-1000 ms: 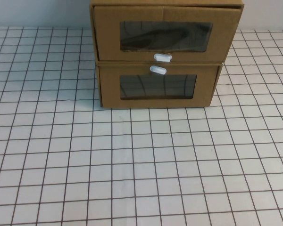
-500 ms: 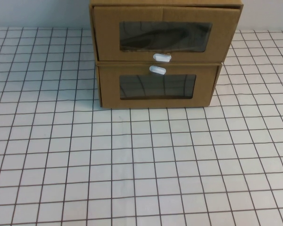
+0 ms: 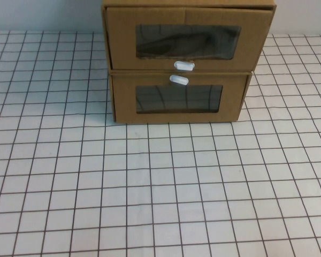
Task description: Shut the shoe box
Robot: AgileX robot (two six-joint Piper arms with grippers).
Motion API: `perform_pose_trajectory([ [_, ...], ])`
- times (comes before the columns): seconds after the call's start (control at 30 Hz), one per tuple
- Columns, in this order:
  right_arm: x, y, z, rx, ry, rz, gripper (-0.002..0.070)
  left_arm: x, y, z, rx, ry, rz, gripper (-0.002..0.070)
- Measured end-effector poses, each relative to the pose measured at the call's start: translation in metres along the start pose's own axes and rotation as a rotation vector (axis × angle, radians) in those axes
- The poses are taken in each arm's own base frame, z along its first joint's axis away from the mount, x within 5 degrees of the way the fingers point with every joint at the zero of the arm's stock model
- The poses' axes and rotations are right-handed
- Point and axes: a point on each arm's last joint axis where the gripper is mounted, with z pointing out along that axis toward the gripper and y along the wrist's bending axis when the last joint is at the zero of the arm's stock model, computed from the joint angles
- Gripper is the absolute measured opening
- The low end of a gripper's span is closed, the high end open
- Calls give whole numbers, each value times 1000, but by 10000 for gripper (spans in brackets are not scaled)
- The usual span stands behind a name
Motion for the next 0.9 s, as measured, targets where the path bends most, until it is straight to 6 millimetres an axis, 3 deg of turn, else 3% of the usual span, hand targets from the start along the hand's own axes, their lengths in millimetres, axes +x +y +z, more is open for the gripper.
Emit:
perform_pose_trajectory([
  [0.17, 1, -5, 0, 57, 11, -112, -14, 0, 0, 0, -1, 0, 4, -5],
  [0.9, 3, -9, -2, 96, 61, -80, -14, 0, 0, 0, -2, 0, 5, -5],
])
